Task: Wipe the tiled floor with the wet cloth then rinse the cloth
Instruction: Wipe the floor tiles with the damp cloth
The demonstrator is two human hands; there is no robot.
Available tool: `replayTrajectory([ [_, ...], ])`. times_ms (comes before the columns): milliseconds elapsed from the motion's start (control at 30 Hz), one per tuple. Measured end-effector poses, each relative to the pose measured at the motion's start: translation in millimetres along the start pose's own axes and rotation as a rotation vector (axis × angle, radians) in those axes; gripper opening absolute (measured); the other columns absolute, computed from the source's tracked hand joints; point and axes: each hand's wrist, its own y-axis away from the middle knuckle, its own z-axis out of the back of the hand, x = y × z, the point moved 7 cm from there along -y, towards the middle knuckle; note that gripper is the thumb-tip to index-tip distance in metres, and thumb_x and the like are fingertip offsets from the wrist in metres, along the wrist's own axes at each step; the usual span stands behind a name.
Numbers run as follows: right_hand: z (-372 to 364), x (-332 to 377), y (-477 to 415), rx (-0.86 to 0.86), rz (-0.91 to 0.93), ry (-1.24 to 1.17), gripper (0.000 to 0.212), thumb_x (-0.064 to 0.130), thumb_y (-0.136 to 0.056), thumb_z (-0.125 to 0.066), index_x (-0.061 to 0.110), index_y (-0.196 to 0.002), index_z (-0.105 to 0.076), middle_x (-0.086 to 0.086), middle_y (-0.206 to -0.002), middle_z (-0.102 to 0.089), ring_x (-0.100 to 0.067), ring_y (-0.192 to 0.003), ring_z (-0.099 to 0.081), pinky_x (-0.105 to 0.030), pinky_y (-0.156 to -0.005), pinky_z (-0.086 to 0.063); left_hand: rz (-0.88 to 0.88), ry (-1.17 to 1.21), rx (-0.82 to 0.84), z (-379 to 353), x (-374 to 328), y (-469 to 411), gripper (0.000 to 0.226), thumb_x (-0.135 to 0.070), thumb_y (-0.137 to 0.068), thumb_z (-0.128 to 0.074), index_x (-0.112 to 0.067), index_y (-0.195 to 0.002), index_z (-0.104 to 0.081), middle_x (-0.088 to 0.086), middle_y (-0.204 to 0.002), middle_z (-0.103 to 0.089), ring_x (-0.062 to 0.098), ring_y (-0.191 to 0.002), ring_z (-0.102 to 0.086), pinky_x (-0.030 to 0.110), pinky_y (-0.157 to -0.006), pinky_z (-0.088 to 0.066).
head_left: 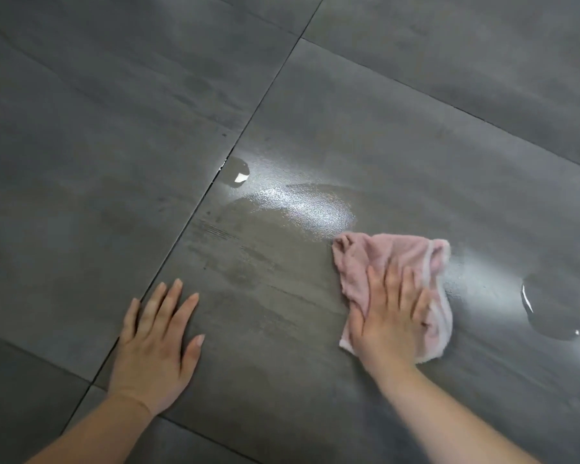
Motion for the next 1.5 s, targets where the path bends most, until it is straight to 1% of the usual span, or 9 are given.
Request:
replayTrajectory([
  [267, -8, 99, -36, 0.12, 0.41, -0.013, 0.063, 0.047, -0.068, -0.03, 0.024, -0.117, -0.062, -0.006, -0.129, -0.059, -0.029, -0.122, -0.052, -0.054, -0.104, -0.034, -0.021, 0.016, -0.023, -2, -1, 1, 0.063, -0.05, -0.091, -0.003, -0.011, -0.126, -0.038, 0.019, -0.13, -0.052, -0.003, -0.138, 0.016, 0.025, -0.114, 0.011],
  [400, -2, 13, -67, 0.155, 0.187, -0.04, 0.083, 0.054, -0.069, -0.008, 0.024, -0.143, -0.03, -0.003, -0.155, -0.019, -0.025, -0.145, -0.009, -0.04, -0.113, 0.007, -0.017, 0.026, -0.018, -1, 1, 1, 0.063, -0.05, -0.091, -0.003, -0.012, -0.127, -0.037, 0.019, -0.131, -0.052, -0.003, -0.138, 0.016, 0.024, -0.113, 0.011],
  [500, 0, -39, -24, 0.065, 0.13, 0.001, 0.067, 0.046, -0.075, -0.029, 0.018, -0.136, -0.036, -0.015, -0.148, -0.034, -0.024, -0.144, -0.009, -0.035, -0.112, 0.003, -0.008, 0.035, 0.01, -1, 1, 1, 0.063, -0.05, -0.091, -0.002, -0.011, -0.127, -0.038, 0.019, -0.131, -0.051, 0.002, -0.14, 0.012, 0.025, -0.113, 0.011],
  [567, -6, -30, 36, 0.058, 0.265, 0.033, 0.064, 0.045, -0.072, -0.038, 0.018, -0.13, -0.037, -0.008, -0.156, -0.011, -0.02, -0.145, 0.007, -0.041, -0.113, -0.001, -0.003, 0.02, 0.022, -1, -1, 0, 0.064, -0.05, -0.091, -0.002, -0.011, -0.125, -0.039, 0.02, -0.13, -0.052, 0.016, -0.14, -0.003, 0.024, -0.113, 0.012],
  [733, -22, 76, 111, 0.08, 0.726, 0.013, 0.064, 0.051, -0.062, -0.042, 0.027, -0.122, -0.042, -0.005, -0.139, -0.034, -0.034, -0.132, -0.028, -0.053, -0.107, -0.009, -0.014, 0.0, 0.03, 1, -2, -2, 0.064, -0.049, -0.091, -0.001, -0.009, -0.123, -0.039, 0.023, -0.128, -0.054, 0.03, -0.122, -0.03, 0.023, -0.113, 0.012],
  [1000, 11, 71, -11, 0.077, 0.319, -0.159, 0.045, 0.029, -0.061, -0.037, 0.021, -0.091, -0.069, 0.0, -0.092, -0.073, -0.019, -0.091, -0.06, -0.027, -0.067, -0.055, 0.012, 0.006, 0.139, 0, 0, -2, 0.063, -0.05, -0.092, -0.003, -0.011, -0.124, -0.04, 0.017, -0.129, -0.053, 0.02, -0.139, -0.011, 0.025, -0.114, 0.01],
  [1133, 45, 38, -11, 0.23, -0.009, -0.45, 0.036, 0.017, -0.079, -0.043, 0.025, -0.111, -0.058, 0.006, -0.112, -0.061, -0.022, -0.101, -0.058, -0.027, -0.07, -0.042, 0.024, -0.053, 0.187, 11, -3, -2, 0.06, -0.049, -0.093, -0.008, -0.013, -0.121, -0.047, 0.015, -0.126, -0.057, 0.018, -0.138, -0.018, 0.031, -0.114, -0.01],
  [1300, 78, -20, 0, 0.264, -0.353, -0.897, 0.018, 0.008, -0.084, -0.055, 0.026, -0.079, -0.052, 0.007, -0.074, -0.059, -0.022, -0.074, -0.053, -0.026, -0.058, -0.036, 0.097, -0.036, 0.343, 49, -25, -19, 0.05, -0.033, -0.094, -0.032, -0.022, -0.142, -0.019, -0.002, -0.154, -0.013, 0.018, -0.142, -0.014, 0.029, -0.111, -0.022],
  [1500, 104, -31, -19, 0.237, -0.365, -1.048, 0.02, 0.009, -0.087, -0.054, 0.023, -0.074, -0.05, 0.002, -0.072, -0.059, -0.017, -0.068, -0.053, -0.025, -0.06, -0.038, 0.13, -0.01, 0.295, 84, -19, -43, 0.041, -0.029, -0.092, -0.038, -0.028, -0.133, -0.038, -0.004, -0.137, -0.046, 0.017, -0.126, -0.043, 0.024, -0.099, -0.036],
])
